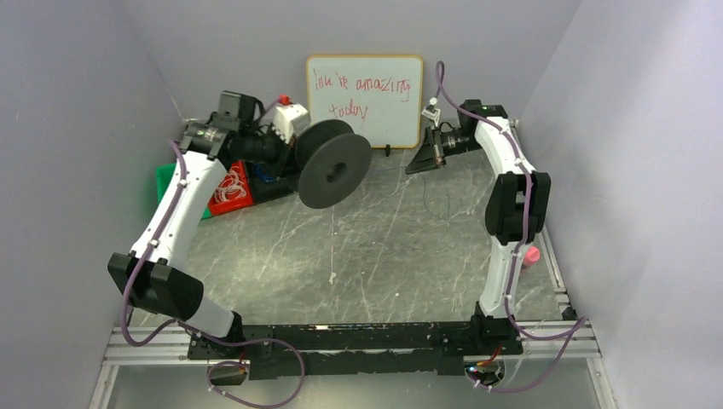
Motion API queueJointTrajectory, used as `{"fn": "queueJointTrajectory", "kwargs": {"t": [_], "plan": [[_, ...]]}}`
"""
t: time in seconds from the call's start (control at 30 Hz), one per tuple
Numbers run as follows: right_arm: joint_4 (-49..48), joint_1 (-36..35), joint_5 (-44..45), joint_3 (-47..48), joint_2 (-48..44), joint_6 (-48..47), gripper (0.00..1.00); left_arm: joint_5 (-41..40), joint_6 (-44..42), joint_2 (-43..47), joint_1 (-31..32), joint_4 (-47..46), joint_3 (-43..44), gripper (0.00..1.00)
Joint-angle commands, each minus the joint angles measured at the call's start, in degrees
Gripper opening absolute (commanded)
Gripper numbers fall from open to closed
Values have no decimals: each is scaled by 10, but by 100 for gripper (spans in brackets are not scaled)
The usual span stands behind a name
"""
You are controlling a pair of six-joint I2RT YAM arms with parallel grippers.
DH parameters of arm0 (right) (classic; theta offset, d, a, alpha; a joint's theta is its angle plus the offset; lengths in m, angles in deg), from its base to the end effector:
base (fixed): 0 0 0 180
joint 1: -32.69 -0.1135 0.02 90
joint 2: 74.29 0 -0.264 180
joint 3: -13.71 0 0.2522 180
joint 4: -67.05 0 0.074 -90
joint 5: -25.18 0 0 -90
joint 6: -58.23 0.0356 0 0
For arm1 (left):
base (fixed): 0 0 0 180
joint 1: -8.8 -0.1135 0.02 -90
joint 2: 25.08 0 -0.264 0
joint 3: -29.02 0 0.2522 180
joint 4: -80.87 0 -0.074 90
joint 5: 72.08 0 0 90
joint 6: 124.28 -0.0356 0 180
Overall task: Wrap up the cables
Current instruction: Wrap the cable around the cable reel.
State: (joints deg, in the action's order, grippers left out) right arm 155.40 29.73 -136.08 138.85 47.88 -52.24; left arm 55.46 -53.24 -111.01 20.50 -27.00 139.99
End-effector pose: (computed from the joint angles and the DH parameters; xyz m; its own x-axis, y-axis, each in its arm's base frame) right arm 0.4170 0.0553 0.2649 -0.9001 -0.1590 -0.4056 -0.4350 0.2789 0.8561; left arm 0.2887 -0.0819 0.4087 -0.4941 0.3654 -0.7889 0.7693 0.6065 -0.2009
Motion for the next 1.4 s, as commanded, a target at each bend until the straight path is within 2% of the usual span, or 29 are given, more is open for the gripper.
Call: {"fn": "queueJointTrajectory", "kwargs": {"t": [0.0, 0.3, 0.57, 0.7, 0.93, 1.37], "plan": [[-34, 42, 56, 9, -58, 4, 0, -167, -56, 28, 65, -19, -25, 2], [-39, 50, 10, 14, -115, -2, 0, -381, -70, -12, 183, -86, -91, 2], [-17, 33, -63, 16, -139, -29, 0, -498, -30, -95, 213, -94, -67, 2], [4, -17, -71, 21, -134, -57, 0, -515, 6, -135, 215, -87, -35, 2], [39, -101, -50, 46, -109, -101, 0, -496, 54, -156, 218, -82, 11, 2], [48, -183, -37, 45, -86, -112, 0, -520, 168, -202, 221, -60, 81, 2]]}}
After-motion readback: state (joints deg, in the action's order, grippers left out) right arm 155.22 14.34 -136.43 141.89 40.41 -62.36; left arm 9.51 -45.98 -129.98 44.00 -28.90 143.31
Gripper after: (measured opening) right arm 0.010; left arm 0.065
